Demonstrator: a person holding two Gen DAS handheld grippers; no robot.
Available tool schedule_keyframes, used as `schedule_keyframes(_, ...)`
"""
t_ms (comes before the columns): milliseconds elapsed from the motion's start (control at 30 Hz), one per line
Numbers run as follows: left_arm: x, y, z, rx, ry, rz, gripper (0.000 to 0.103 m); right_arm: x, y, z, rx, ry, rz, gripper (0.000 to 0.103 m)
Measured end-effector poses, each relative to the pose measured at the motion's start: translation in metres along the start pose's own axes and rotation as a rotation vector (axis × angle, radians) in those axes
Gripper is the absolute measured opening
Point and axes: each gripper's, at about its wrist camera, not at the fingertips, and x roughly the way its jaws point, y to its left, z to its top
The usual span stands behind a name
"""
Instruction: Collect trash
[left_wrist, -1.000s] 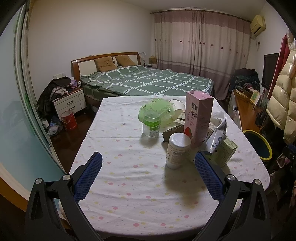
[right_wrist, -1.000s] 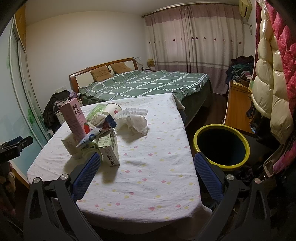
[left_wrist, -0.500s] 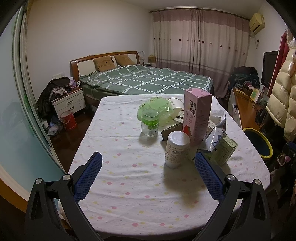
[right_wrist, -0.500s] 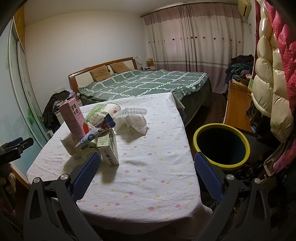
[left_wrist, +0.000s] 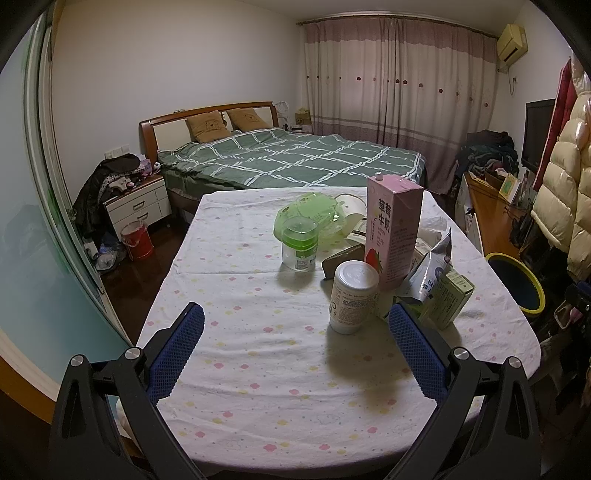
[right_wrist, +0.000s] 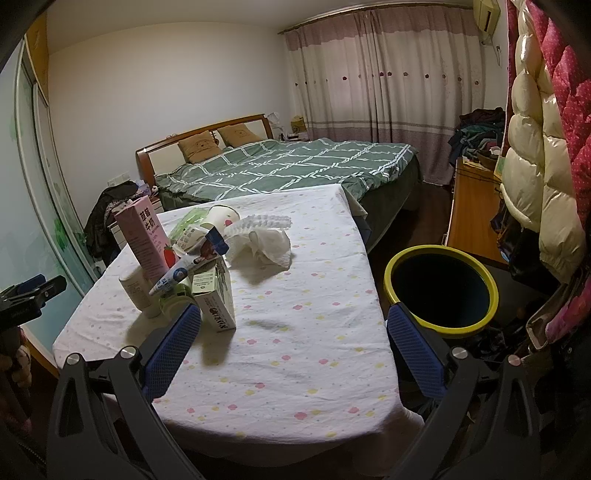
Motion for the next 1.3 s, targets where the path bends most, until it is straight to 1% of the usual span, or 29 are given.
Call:
schedule_keyframes(333, 0.002, -0.002, 0.000, 0.002, 0.001, -0.005, 0.099, 0.005, -0.002, 0.001, 0.008, 0.008, 0.003, 0.097)
schedule_keyframes(400, 0.005, -0.003, 0.001, 0.006, 0.003, -0.006, 0.099, 0.009, -0.003, 0.003, 0.013, 0.008, 0.010, 0.097)
schedule_keyframes(467, 0.007, -0.003, 0.002, 0.010, 0.003, -0.002, 0.099, 0.015, -0.006, 0.008, 0.034, -0.010, 0.033, 0.097)
schedule_keyframes(600, 0.013, -0.003, 0.003, 0.013, 0.009, 0.005, 0.099, 0.038, -0.012, 0.022, 0.061, -0.010, 0.054, 0.097)
schedule_keyframes(700, 0.019, -0.003, 0.004, 0.016, 0.018, 0.010, 0.099, 0.068, -0.012, 0.039, 0.051, 0.015, 0.064, 0.097)
schedule_keyframes(800, 0.028, -0.003, 0.005, 0.017, 0.026, 0.019, 0.099, 0.098, -0.005, 0.057, 0.011, 0.031, 0.089, 0.097)
schedule_keyframes(1000, 0.046, 0.002, 0.008, 0.011, 0.044, 0.029, 0.099, 0.166, 0.022, 0.083, -0.116, 0.079, 0.116, 0.096)
schedule_keyframes(1133, 0.060, 0.008, 0.009, -0.001, 0.060, 0.035, 0.099, 0.203, 0.038, 0.091, -0.207, 0.110, 0.110, 0.096)
schedule_keyframes(1167, 0.064, 0.010, 0.009, -0.005, 0.065, 0.037, 0.099, 0.209, 0.040, 0.091, -0.224, 0.117, 0.109, 0.094)
schedule_keyframes(1267, 0.075, 0.016, 0.010, -0.016, 0.081, 0.039, 0.099, 0.232, 0.047, 0.093, -0.275, 0.157, 0.103, 0.082)
schedule_keyframes(1300, 0.078, 0.018, 0.010, -0.019, 0.086, 0.040, 0.099, 0.240, 0.049, 0.093, -0.286, 0.169, 0.106, 0.080)
